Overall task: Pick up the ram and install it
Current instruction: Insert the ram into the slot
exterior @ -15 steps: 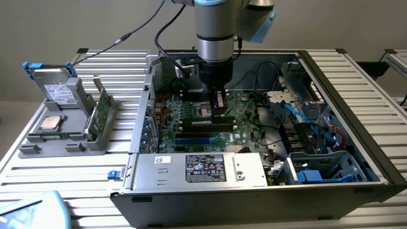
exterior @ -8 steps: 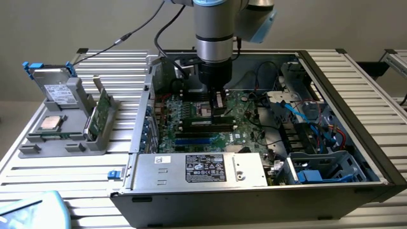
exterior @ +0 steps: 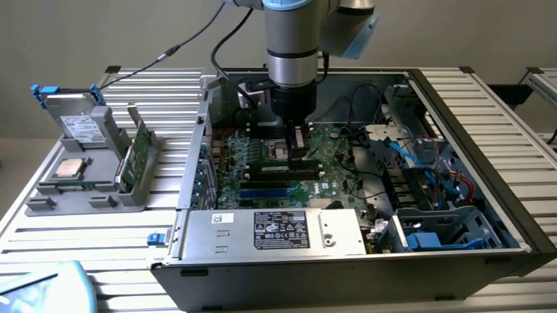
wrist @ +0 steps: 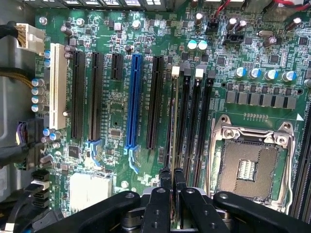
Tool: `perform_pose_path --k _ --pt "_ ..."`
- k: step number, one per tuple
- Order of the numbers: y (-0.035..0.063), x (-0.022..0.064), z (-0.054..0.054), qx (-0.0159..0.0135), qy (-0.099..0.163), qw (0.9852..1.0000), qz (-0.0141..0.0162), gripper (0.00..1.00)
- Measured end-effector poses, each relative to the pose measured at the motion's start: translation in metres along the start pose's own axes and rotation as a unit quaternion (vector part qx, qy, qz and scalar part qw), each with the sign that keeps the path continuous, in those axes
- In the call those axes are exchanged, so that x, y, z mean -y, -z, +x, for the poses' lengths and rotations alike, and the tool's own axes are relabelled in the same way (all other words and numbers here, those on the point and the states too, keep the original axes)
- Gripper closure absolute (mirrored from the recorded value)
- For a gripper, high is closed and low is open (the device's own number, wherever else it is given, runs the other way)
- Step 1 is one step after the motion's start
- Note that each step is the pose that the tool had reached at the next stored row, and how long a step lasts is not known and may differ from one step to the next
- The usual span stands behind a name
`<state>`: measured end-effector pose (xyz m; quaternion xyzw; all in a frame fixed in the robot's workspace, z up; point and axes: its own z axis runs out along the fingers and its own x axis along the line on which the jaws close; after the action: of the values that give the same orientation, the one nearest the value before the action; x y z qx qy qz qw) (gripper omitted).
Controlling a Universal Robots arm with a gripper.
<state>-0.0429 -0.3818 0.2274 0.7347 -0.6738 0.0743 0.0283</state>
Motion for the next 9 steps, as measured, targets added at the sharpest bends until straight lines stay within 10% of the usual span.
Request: perform_pose_path --k 9 --pt "-0.0009 -0.0002 -0.0001 -0.0001 0.0 1.0 0.0 0.87"
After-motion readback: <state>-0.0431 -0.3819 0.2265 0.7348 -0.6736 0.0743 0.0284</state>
